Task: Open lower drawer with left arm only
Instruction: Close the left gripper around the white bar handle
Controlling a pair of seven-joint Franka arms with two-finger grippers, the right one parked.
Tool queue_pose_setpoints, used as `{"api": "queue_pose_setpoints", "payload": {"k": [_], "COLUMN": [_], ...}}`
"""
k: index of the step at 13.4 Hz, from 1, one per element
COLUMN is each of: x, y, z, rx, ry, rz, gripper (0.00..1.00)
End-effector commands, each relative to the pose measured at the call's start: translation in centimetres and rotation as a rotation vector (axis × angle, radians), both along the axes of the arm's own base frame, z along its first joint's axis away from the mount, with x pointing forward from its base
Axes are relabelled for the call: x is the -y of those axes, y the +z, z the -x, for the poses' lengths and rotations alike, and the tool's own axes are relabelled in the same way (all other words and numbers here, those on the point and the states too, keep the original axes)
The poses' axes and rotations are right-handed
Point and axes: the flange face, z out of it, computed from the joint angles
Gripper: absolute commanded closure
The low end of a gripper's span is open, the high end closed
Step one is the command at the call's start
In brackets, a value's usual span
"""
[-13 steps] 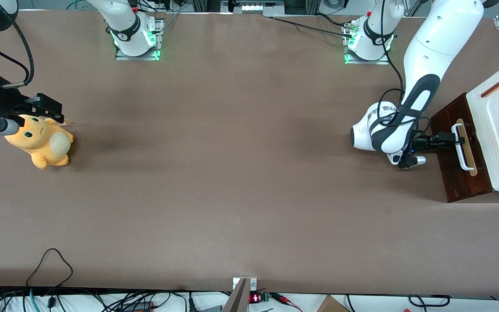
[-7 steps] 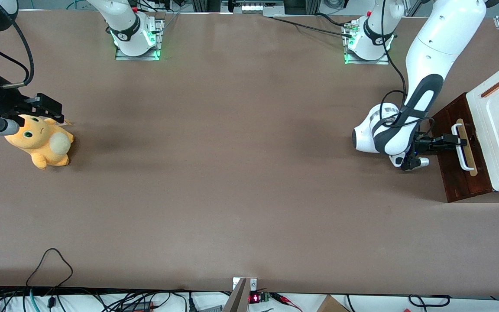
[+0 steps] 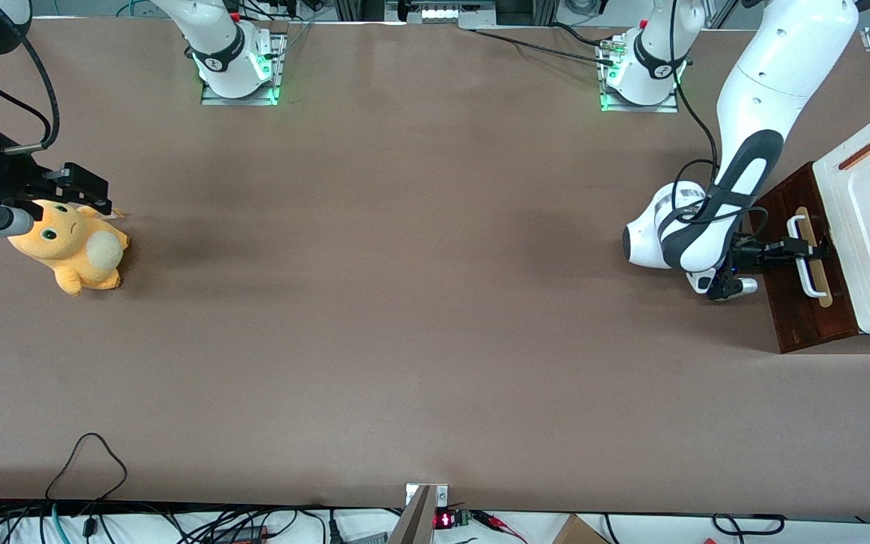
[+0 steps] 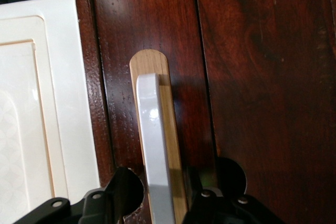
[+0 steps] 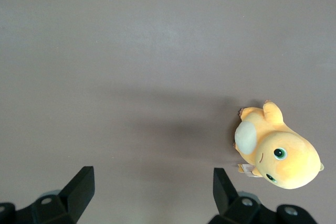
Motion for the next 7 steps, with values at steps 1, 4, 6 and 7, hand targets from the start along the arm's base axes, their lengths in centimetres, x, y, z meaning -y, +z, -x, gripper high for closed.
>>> {"api": "queue_pose_setpoints", "payload": {"k": [1, 4, 6, 7], "x": [-0.08, -0.08, -0.07, -0.06], "y": [0.02, 0.02, 0.04, -0.08], "z": [-0.61, -0.61, -0.67, -0.76], "rx": [-0.016, -0.016, -0.014, -0.014], "ry": [-0.016, -0.016, -0.017, -0.016], "rz": [-0.004, -0.004, -0.002, -0.002], "gripper": [0.52, 0.62, 0.66, 0.69]}}
